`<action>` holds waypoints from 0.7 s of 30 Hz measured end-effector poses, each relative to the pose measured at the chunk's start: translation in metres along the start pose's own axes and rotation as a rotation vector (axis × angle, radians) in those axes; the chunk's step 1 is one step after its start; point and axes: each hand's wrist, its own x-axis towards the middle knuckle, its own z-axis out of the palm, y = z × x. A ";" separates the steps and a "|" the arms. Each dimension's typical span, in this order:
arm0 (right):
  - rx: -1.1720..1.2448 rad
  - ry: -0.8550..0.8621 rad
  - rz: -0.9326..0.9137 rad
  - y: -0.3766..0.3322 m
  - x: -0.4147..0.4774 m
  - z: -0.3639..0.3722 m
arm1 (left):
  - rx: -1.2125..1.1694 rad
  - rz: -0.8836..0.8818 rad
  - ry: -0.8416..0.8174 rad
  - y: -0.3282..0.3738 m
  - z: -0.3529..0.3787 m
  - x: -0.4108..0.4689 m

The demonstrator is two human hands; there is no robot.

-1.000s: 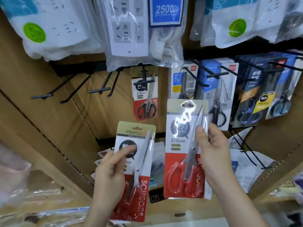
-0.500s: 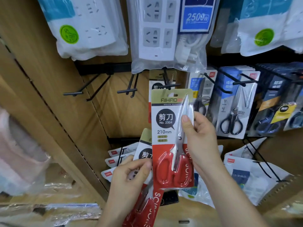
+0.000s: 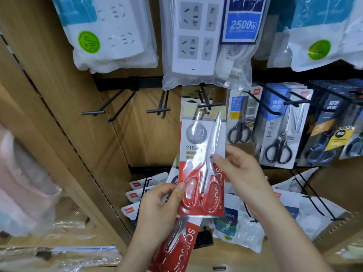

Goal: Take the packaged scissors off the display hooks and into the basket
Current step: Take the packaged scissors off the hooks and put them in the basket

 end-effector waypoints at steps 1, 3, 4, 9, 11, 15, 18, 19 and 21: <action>-0.041 -0.048 0.025 0.005 -0.007 -0.004 | -0.016 -0.005 0.006 0.001 0.001 0.005; -0.009 -0.139 0.084 0.013 -0.017 -0.005 | -0.023 -0.004 0.015 0.005 0.004 0.012; 0.018 -0.151 0.098 0.017 -0.020 -0.004 | -0.017 -0.008 0.007 0.007 0.006 0.015; 0.040 0.009 0.047 0.020 -0.007 0.004 | 0.004 -0.041 0.010 0.002 0.001 0.016; 0.047 0.099 0.025 0.021 0.011 0.005 | 0.064 -0.065 0.091 -0.011 -0.008 0.016; 0.021 0.183 -0.007 0.022 0.049 0.012 | 0.104 -0.183 0.190 -0.031 -0.026 0.008; -0.036 0.205 0.024 0.034 0.071 0.018 | 0.091 -0.195 0.259 -0.036 -0.038 0.000; -0.061 0.207 0.029 0.040 0.076 0.020 | 0.067 -0.203 0.280 -0.037 -0.041 -0.001; -0.123 0.208 0.054 0.050 0.084 0.024 | 0.033 -0.228 0.301 -0.040 -0.047 -0.003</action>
